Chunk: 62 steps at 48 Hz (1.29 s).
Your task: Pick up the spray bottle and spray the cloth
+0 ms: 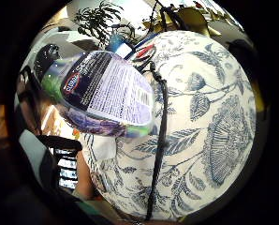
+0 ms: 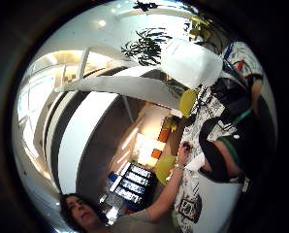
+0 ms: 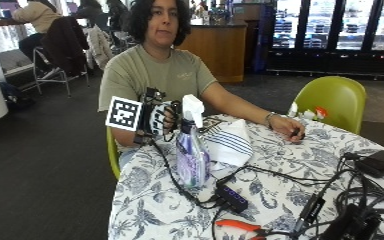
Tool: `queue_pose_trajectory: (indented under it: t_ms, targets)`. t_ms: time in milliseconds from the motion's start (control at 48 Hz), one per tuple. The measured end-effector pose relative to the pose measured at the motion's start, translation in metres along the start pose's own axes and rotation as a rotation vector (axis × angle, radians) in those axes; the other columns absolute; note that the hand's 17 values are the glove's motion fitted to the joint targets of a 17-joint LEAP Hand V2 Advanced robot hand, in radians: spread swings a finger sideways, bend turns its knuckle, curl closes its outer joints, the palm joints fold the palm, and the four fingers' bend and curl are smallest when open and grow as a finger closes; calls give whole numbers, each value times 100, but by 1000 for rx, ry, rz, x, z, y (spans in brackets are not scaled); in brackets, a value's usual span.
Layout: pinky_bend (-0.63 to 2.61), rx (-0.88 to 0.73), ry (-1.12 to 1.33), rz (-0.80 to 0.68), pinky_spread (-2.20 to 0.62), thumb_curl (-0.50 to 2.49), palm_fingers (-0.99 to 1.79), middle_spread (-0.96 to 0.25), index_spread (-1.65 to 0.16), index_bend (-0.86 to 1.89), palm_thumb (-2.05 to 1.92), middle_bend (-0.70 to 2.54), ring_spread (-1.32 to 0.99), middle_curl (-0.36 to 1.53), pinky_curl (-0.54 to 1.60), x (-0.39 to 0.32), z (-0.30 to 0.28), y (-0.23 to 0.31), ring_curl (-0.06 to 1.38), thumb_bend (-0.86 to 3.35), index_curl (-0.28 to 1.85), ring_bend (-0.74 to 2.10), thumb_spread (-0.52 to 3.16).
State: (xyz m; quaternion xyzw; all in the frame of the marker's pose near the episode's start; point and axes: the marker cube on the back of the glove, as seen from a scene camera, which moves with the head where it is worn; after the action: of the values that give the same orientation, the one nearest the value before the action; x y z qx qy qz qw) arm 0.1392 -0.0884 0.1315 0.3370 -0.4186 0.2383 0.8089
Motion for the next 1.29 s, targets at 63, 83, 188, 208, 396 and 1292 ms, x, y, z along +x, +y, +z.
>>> queue_pose_trajectory:
  t_ms: [63, 83, 188, 208, 396, 1292]
  targets:
    - [97, -31, 31, -88, -17, 66, 121, -18, -26, 63, 98, 76, -20, 69, 64, 1, -4, 10, 62, 15, 49, 97, 122]
    - [98, -42, 41, -108, -17, 67, 121, -19, -26, 65, 98, 77, -20, 70, 65, 1, -6, 14, 63, 15, 50, 98, 122]
    - [93, -43, 82, -76, -20, 67, 112, -18, -25, 49, 92, 74, -19, 70, 62, -7, -12, 23, 62, 9, 49, 96, 119]
    - [91, -55, 89, -94, -20, 68, 108, -18, -25, 44, 92, 71, -18, 69, 61, -8, -13, 25, 62, 8, 48, 95, 117]
    - [61, -69, 143, -118, -10, 64, 54, -9, -25, 11, 82, 53, -12, 60, 52, -14, -8, 13, 56, -4, 41, 78, 108]
    - [53, -35, -35, 47, -8, 48, 99, 0, -16, 6, 81, 27, -13, 39, 37, 7, 63, -107, 39, 0, 19, 73, 91]
